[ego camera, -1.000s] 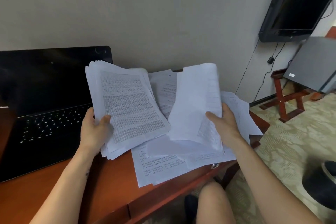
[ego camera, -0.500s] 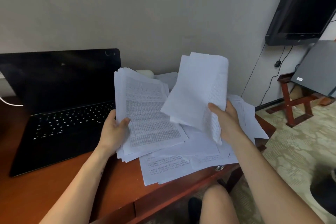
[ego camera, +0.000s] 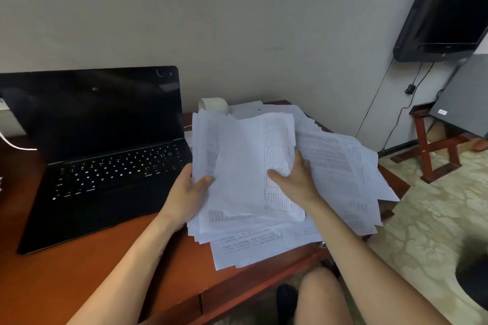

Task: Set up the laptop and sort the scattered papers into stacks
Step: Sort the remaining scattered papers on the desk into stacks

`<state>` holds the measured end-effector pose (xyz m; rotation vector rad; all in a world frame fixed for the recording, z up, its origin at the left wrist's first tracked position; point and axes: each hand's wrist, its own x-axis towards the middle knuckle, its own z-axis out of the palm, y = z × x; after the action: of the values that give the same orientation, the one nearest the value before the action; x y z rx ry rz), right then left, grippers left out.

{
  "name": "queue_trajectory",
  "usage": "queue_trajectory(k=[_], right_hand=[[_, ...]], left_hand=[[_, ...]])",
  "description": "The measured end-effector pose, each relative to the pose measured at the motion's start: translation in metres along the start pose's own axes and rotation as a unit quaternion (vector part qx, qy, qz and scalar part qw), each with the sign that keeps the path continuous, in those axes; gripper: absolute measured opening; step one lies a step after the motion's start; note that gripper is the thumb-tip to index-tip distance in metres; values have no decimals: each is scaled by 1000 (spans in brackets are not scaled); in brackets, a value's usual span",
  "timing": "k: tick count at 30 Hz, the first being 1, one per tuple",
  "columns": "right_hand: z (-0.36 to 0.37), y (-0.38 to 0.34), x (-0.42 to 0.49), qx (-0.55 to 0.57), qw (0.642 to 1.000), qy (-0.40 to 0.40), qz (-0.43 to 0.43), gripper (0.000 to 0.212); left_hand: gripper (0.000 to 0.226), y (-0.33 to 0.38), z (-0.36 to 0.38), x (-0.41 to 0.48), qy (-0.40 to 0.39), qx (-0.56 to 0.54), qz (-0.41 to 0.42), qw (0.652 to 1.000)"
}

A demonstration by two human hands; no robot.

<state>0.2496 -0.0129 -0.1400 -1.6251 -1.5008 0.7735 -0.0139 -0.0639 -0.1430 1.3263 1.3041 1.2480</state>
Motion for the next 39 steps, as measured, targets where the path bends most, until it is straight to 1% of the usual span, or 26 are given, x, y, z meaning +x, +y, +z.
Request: queue_trajectory(k=[2, 4, 7, 9, 10, 13, 14, 15, 16, 18, 19, 20, 21, 23, 24, 26, 27, 28, 29, 31, 32, 33, 35, 36, 37, 39], right_hand=[[1, 2, 3, -5, 999, 50, 18, 72], [4, 5, 2, -16, 998, 62, 9, 60], [3, 9, -4, -26, 1000, 5, -16, 55], [1, 11, -6, -49, 997, -36, -57, 53], [0, 13, -6, -59, 995, -39, -77, 51], [-10, 16, -2, -46, 994, 4, -101, 44], [-14, 19, 2, -70, 992, 32, -98, 44], [-20, 22, 7, -131, 987, 52, -83, 48], [-25, 25, 10, -202, 977, 50, -50, 58], [-29, 31, 13, -304, 952, -15, 19, 89], [-30, 32, 11, -331, 942, -42, 31, 99], [-29, 36, 10, -347, 936, -47, 27, 103], [-28, 38, 11, -352, 935, -36, 17, 101], [-27, 41, 13, -340, 940, 10, 0, 89], [-26, 43, 13, -335, 941, 38, -11, 79], [-25, 47, 12, -316, 942, 105, -47, 48], [-25, 49, 10, -294, 945, 132, -58, 33], [-26, 48, 9, -253, 954, 150, -60, 22], [-27, 44, 6, -186, 969, 152, -50, 20], [-26, 30, -1, -29, 991, 129, -32, 32], [-26, 22, -6, 23, 993, 111, -39, 35], [-24, 13, -11, 49, 994, 85, -52, 32], [-17, -4, -23, 65, 994, 5, -91, 18], [-12, -9, -28, 71, 991, -50, -97, 11], [-8, -13, -32, 70, 987, -106, -97, 13], [3, -15, -35, 32, 977, -185, -105, 30]], left_hand=[[21, -1, 1, 0, -1, 10, 8, 1000], [25, -2, 1, 1, 0, 27, 12, 1000], [30, -3, 1, 0, 3, 30, 12, 999], [31, -4, 1, 1, 0, 35, 7, 999], [31, -4, 0, 1, -5, 39, 3, 999], [31, -6, -4, 4, -8, 41, -4, 999], [30, -6, -5, 4, -3, 37, 0, 999], [30, -6, -6, 4, 4, 30, 7, 1000], [30, -5, -6, 4, 14, 24, 14, 1000], [31, -5, -8, 5, 44, 13, 21, 999], [32, -6, -10, 6, 59, 9, 24, 998], [32, -6, -12, 7, 74, 6, 27, 997], [33, -6, -14, 8, 87, 4, 28, 996], [35, -7, -18, 10, 103, 6, 27, 994], [35, -6, -19, 10, 106, 6, 24, 994], [36, -6, -20, 10, 105, 2, 20, 994], [34, -6, -19, 10, 104, -1, 17, 994], [32, -6, -19, 10, 101, -4, 14, 995], [30, -6, -18, 9, 95, -7, 11, 995], [28, -5, -14, 9, 75, -7, 6, 997], [28, -5, -12, 8, 64, -4, 3, 998], [28, -5, -9, 7, 52, -1, 0, 999], [27, -5, -4, 5, 33, 9, -7, 999], [27, -5, -3, 4, 27, 15, -11, 999], [26, -5, -1, 3, 23, 17, -13, 1000], [25, -4, 0, 2, 19, 19, -18, 999]])
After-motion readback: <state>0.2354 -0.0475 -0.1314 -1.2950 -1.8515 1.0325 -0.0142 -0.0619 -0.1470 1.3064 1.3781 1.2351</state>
